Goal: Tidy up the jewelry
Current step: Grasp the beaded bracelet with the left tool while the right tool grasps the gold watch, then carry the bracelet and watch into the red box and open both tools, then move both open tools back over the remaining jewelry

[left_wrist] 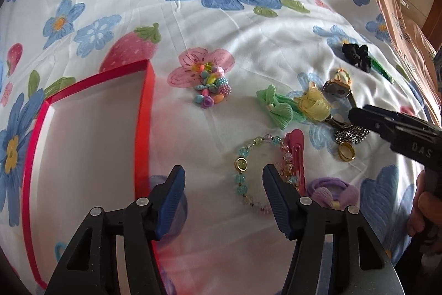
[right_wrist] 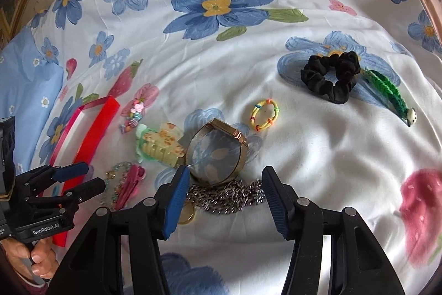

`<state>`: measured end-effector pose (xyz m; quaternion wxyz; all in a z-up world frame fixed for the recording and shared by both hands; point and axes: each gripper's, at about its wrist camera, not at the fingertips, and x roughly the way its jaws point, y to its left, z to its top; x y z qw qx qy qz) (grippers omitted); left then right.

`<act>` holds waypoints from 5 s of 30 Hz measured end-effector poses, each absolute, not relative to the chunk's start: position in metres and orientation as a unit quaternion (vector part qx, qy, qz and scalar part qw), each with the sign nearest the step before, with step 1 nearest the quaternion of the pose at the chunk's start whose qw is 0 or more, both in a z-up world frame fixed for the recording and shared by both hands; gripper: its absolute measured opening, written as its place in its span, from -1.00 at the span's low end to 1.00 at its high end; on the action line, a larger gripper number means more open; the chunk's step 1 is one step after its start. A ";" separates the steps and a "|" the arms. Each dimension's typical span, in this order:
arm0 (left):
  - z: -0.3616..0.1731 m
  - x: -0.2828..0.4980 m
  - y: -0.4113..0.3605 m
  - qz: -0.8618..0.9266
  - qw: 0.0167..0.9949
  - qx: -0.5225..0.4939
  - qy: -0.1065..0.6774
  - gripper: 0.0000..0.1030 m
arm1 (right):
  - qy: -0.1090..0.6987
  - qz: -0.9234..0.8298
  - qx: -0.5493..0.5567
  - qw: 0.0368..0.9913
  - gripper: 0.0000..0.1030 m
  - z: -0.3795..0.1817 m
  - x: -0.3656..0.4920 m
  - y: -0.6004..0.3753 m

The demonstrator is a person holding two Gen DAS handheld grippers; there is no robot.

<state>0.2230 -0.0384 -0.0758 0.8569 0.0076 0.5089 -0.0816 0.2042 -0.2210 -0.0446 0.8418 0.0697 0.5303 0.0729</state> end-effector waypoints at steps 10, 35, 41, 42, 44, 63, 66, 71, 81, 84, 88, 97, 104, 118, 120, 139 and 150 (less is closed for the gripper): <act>-0.089 0.232 -0.055 -0.105 0.850 0.039 0.515 -0.82 | 0.526 0.063 0.071 0.845 -0.86 -0.051 0.211 -0.224; 0.011 0.138 0.024 -0.107 0.904 -0.057 0.411 -0.83 | 0.460 0.145 0.077 0.873 -0.88 0.024 0.187 -0.168; 0.018 0.123 0.053 -0.082 0.908 -0.071 0.404 -0.83 | 0.462 0.180 0.085 0.865 -0.88 0.023 0.189 -0.136; 0.018 0.122 0.056 -0.079 0.909 -0.074 0.403 -0.83 | 0.463 0.186 0.083 0.863 -0.88 0.022 0.189 -0.130; 0.019 0.118 0.066 -0.071 0.909 -0.079 0.403 -0.83 | 0.465 0.197 0.081 0.859 -0.88 0.021 0.190 -0.117; -0.020 0.140 0.139 -0.013 0.891 -0.144 0.431 -0.83 | 0.500 0.274 0.053 0.820 -0.89 -0.016 0.211 -0.007; -0.032 0.148 0.148 -0.005 0.885 -0.154 0.438 -0.83 | 0.509 0.280 0.047 0.813 -0.88 -0.027 0.215 0.005; -0.053 0.156 0.161 0.015 0.876 -0.162 0.454 -0.83 | 0.523 0.285 0.031 0.802 -0.88 -0.044 0.219 0.022; -0.082 0.167 0.172 0.046 0.859 -0.158 0.485 -0.82 | 0.545 0.282 -0.021 0.789 -0.90 -0.071 0.225 0.043; -0.088 0.169 0.173 0.052 0.855 -0.155 0.492 -0.81 | 0.547 0.283 -0.042 0.787 -0.92 -0.073 0.226 0.048; -0.093 0.172 0.172 0.057 0.851 -0.150 0.500 -0.81 | 0.550 0.285 -0.057 0.783 -0.91 -0.075 0.226 0.052; -0.096 0.172 0.172 0.062 0.849 -0.143 0.504 -0.63 | 0.553 0.289 -0.056 0.779 -0.85 -0.076 0.226 0.053; -0.088 0.166 0.172 0.073 0.852 -0.138 0.500 -0.39 | 0.540 0.287 -0.031 0.790 -0.34 -0.062 0.225 0.045; -0.032 0.120 0.149 0.055 0.882 -0.135 0.448 0.26 | 0.478 0.247 0.048 0.841 0.02 0.003 0.199 -0.033; -0.026 0.115 0.141 0.046 0.885 -0.132 0.445 0.28 | 0.475 0.233 0.055 0.847 0.09 0.009 0.193 -0.051; 0.000 0.116 0.053 -0.040 0.891 -0.075 0.446 0.36 | 0.462 0.123 0.085 0.874 0.21 0.029 0.145 -0.183; -0.008 0.142 0.014 -0.071 0.884 -0.055 0.459 0.36 | 0.465 0.098 0.099 0.874 0.21 0.021 0.143 -0.215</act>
